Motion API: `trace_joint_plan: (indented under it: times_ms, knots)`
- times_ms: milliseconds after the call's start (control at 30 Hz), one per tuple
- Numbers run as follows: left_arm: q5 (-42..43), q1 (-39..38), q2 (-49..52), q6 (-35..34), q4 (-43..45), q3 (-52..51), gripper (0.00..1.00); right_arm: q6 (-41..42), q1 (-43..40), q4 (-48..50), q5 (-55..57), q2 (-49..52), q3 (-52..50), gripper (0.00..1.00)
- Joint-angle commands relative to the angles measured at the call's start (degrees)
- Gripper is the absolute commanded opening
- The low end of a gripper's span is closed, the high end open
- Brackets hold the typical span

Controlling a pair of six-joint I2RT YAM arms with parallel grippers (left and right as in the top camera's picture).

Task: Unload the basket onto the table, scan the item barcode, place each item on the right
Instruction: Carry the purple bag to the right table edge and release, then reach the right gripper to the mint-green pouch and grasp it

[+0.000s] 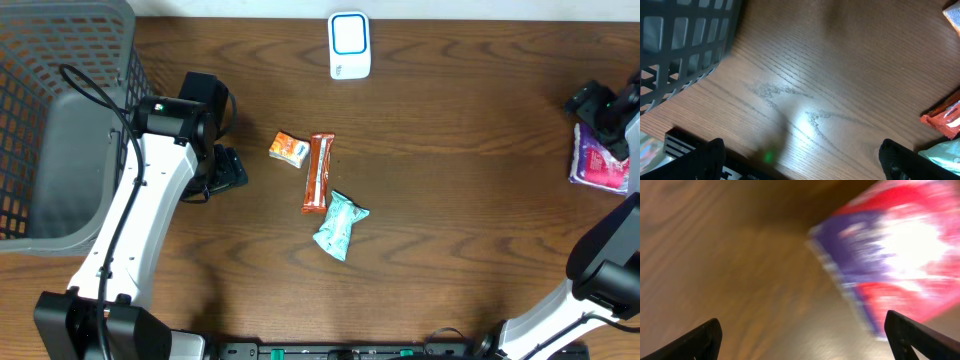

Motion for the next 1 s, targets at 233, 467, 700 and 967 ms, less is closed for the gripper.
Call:
trace_joint_plan:
  times_ms: [233,467,700,967]
  knots:
    - [-0.2,0.3,-0.2,-0.7,-0.2,-0.2,0.98,-18.9,7.8,-9.3,-46.7,0.4,0.5,0.98]
    - [-0.2,0.3,-0.2,-0.7,-0.2,-0.2,0.98,-28.4,23.3,-24.4,-39.4,0.4,-5.5,0.91]
    - [-0.2,0.3,-0.2,-0.7,-0.2,-0.2,0.98,-23.9,38.9,-20.9,-38.8,0.4,-15.8,0.9]
    - [-0.2,0.3,-0.2,-0.7,-0.2,-0.2,0.98,-19.4,49.0,-17.8,-38.7,0.4,-17.8,0.73]
